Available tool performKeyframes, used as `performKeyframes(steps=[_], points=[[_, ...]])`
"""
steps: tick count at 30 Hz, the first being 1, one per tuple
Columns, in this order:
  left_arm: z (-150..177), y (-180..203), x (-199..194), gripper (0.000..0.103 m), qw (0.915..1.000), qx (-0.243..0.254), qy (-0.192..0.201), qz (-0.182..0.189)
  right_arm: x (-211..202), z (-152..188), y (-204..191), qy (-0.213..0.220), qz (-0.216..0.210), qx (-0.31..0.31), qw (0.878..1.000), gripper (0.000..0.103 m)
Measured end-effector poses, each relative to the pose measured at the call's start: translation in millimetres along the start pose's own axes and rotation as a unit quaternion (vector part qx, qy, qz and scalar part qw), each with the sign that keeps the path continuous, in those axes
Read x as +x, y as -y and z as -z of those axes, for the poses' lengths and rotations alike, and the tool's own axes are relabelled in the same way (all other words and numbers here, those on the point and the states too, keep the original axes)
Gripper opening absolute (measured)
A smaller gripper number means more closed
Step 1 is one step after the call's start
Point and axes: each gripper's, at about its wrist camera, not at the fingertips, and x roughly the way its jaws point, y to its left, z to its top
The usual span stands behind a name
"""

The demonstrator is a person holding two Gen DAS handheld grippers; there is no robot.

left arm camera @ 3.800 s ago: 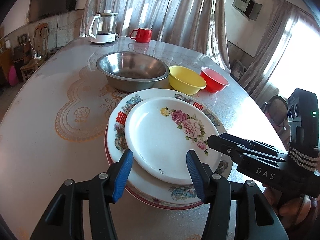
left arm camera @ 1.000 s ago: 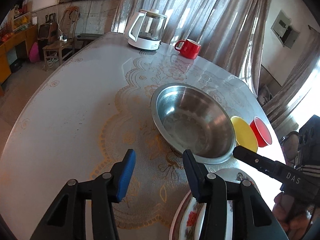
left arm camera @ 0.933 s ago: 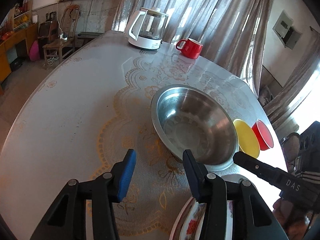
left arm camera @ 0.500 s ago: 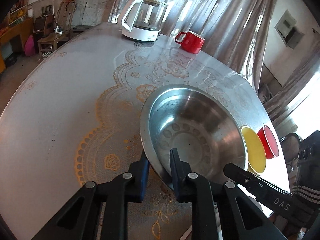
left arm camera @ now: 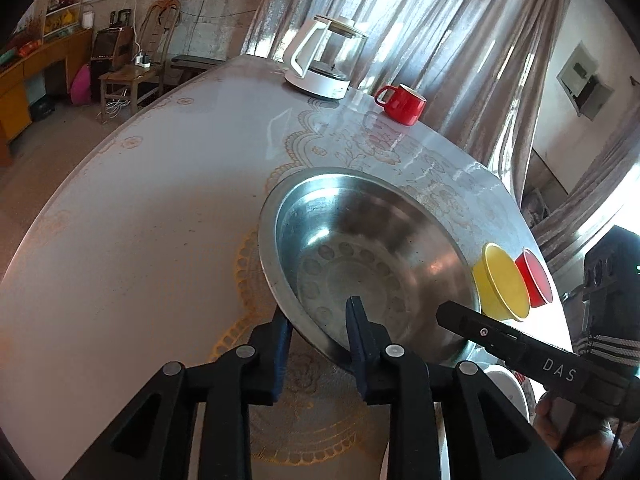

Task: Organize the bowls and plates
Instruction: 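Grasp the rim of the steel basin with the left tool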

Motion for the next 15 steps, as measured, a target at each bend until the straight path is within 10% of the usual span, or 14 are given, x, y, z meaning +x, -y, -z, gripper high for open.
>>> performKeyframes(steps=[15], points=[[72, -52, -82, 0.031, 0.9976, -0.058, 0.028, -0.024, 7, 48, -72, -0.041, -0.047, -0.095, 0.994, 0.027]])
